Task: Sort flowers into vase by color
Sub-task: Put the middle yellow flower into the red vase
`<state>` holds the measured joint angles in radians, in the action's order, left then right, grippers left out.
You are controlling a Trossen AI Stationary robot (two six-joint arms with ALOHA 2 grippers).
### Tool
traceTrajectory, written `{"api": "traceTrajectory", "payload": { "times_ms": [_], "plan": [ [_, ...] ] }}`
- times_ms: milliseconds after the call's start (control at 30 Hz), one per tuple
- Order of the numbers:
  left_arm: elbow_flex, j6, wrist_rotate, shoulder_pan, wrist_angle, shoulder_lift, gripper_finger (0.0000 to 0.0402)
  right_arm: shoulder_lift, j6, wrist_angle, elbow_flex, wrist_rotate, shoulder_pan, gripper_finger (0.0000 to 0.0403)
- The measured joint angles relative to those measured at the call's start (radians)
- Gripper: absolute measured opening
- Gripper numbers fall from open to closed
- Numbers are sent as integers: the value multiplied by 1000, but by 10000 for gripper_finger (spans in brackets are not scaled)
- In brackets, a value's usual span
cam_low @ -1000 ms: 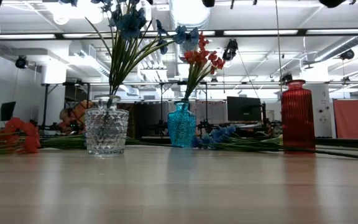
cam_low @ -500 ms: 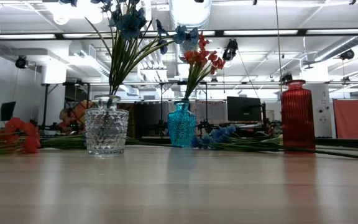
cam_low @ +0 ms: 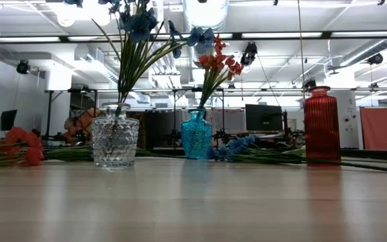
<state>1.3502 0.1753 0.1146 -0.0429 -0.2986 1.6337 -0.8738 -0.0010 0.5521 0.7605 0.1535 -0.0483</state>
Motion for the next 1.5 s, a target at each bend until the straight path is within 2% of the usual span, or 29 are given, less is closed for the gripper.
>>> {"api": "traceTrajectory", "payload": {
  "times_ms": [200,267,400,500,633,767,900,967,1100,1267,1433,1500],
  "plan": [
    [-1,9,-27,0,14,0,4,-5,-32,-1,0,3,0,29],
    [-1,21,-26,0,36,-2,17,-5,-31,-1,0,2,0,18],
    [18,52,-26,0,141,-29,65,-3,-5,-14,9,2,0,10],
    [46,59,-27,0,245,-56,114,1,12,-125,65,0,0,9],
    [74,59,-27,0,383,-116,172,-19,28,-439,213,-80,0,9],
    [80,58,-26,0,519,-211,205,-68,49,-828,409,-138,0,9],
    [80,33,-28,5,632,-306,214,-127,92,-1165,565,-204,0,9],
    [75,23,-28,8,676,-358,214,-153,135,-1270,604,-229,-4,9],
    [24,0,-39,12,711,-462,208,-169,206,-1349,606,-235,-6,9],
    [-92,-18,-231,65,693,-612,202,-142,272,-1405,558,-238,-20,9],
    [-214,-47,-313,140,647,-723,201,-69,324,-1440,538,-286,-24,9],
    [-245,-54,-377,170,639,-759,201,-40,355,-1448,538,-286,-24,9]
  ]
}}
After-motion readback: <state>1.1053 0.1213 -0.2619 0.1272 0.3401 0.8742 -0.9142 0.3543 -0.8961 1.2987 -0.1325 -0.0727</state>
